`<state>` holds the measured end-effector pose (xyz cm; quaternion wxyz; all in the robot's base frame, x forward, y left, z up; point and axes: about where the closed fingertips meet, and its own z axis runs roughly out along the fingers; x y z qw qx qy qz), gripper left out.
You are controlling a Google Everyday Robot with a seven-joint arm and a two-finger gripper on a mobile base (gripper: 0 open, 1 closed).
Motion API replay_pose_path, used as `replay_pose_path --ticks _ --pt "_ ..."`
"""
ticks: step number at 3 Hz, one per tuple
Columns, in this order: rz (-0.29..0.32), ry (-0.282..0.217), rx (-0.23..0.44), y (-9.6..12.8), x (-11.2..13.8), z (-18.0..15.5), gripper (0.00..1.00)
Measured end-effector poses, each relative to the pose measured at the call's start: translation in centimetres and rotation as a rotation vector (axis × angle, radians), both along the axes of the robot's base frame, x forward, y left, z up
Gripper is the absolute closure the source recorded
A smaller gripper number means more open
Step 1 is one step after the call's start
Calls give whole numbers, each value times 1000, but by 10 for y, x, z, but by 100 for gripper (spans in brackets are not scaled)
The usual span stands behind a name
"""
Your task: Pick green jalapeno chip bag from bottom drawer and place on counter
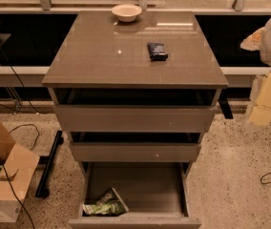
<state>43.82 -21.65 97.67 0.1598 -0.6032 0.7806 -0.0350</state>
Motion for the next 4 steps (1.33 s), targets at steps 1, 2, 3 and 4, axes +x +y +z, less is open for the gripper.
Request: replay_pose_path --ticks 1,2,3,4 --pt "3 1 9 3 1 -4 0" --pt "16 7 47 14 3 -20 0" --pt "49 9 127 28 6 -45 0" --pt "69 29 265 43 14 -84 0"
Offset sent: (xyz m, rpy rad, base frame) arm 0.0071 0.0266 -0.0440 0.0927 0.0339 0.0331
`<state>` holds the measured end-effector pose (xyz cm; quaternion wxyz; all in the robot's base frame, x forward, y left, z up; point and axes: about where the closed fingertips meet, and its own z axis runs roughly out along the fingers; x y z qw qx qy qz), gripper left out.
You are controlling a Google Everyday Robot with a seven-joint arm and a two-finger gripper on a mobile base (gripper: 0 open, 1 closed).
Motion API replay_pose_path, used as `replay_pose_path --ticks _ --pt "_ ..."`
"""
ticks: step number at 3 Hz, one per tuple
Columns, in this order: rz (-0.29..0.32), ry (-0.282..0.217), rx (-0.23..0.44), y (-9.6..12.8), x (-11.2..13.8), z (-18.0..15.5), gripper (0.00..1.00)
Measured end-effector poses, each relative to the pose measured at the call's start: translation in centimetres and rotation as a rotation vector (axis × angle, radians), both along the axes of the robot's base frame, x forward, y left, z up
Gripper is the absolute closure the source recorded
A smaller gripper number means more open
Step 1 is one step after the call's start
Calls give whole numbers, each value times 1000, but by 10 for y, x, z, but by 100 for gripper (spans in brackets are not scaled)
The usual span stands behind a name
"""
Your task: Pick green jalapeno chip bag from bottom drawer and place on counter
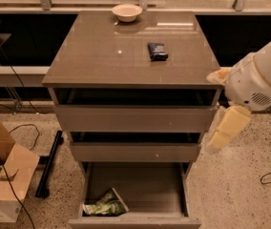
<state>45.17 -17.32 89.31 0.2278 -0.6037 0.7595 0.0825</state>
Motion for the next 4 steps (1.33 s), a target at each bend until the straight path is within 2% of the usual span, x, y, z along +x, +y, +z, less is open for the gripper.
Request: replay_pose_path --ticks 1,2,3,4 --pt "-47 77 186 10 13 -60 0" --pt "-47 77 185 11 13 -60 0" --pt "-48 138 216 33 9 -96 0" --pt "-43 197 280 65 4 -163 0"
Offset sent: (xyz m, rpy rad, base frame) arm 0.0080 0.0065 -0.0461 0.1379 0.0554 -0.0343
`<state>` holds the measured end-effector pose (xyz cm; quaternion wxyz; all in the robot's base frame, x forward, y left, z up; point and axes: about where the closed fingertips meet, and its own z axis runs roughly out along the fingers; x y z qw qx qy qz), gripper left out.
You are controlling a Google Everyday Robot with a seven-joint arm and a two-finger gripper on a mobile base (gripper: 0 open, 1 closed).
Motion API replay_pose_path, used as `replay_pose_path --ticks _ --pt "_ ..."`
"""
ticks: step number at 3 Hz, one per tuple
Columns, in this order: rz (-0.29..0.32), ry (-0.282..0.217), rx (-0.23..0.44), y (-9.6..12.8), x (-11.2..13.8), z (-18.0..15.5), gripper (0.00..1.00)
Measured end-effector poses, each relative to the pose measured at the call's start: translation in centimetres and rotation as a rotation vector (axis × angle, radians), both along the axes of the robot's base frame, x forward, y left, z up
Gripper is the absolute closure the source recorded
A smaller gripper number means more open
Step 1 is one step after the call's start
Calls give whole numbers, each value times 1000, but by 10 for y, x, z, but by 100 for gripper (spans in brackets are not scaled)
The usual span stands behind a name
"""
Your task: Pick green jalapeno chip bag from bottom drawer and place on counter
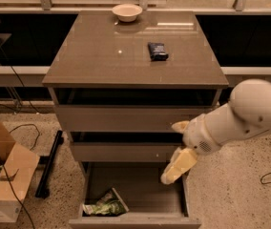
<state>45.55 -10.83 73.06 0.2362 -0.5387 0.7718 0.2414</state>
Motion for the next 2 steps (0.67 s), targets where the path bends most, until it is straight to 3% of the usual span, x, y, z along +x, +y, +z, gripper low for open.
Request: replay_pose_path --ticks 2 --pt "-93 113 176 77 -1 -176 0"
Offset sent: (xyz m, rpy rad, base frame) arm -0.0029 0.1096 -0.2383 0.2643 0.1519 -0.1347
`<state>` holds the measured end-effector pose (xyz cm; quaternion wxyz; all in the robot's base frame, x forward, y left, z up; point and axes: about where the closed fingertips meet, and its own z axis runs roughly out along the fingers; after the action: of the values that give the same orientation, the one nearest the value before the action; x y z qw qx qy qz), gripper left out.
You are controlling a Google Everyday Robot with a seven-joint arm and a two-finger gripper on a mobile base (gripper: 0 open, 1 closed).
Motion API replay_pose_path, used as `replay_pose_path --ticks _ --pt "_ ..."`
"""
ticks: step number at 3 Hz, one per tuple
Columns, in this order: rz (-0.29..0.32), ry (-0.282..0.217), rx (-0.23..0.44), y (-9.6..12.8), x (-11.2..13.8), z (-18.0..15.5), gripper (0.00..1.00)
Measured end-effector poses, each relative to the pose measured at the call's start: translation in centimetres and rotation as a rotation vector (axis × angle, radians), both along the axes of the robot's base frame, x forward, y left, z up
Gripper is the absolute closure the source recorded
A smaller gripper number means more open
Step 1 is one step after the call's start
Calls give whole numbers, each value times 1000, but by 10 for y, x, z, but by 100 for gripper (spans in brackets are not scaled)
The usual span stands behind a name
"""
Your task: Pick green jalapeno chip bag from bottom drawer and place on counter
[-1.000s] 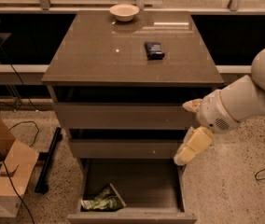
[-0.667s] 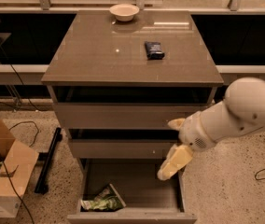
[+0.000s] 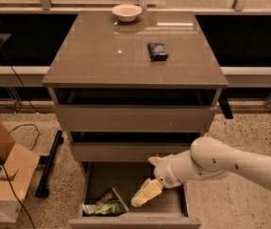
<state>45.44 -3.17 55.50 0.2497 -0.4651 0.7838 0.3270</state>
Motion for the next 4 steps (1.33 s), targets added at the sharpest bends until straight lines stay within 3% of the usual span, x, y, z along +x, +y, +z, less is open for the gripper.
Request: replay_pose_path --ticks 1,2,3,4 --pt "-4 -1 0 1 1 -2 0" --pt "-60 -8 3 18 15 -30 0" --pt "-113 13 24 45 42 -84 0" --pt "-152 101 49 70 51 -156 0"
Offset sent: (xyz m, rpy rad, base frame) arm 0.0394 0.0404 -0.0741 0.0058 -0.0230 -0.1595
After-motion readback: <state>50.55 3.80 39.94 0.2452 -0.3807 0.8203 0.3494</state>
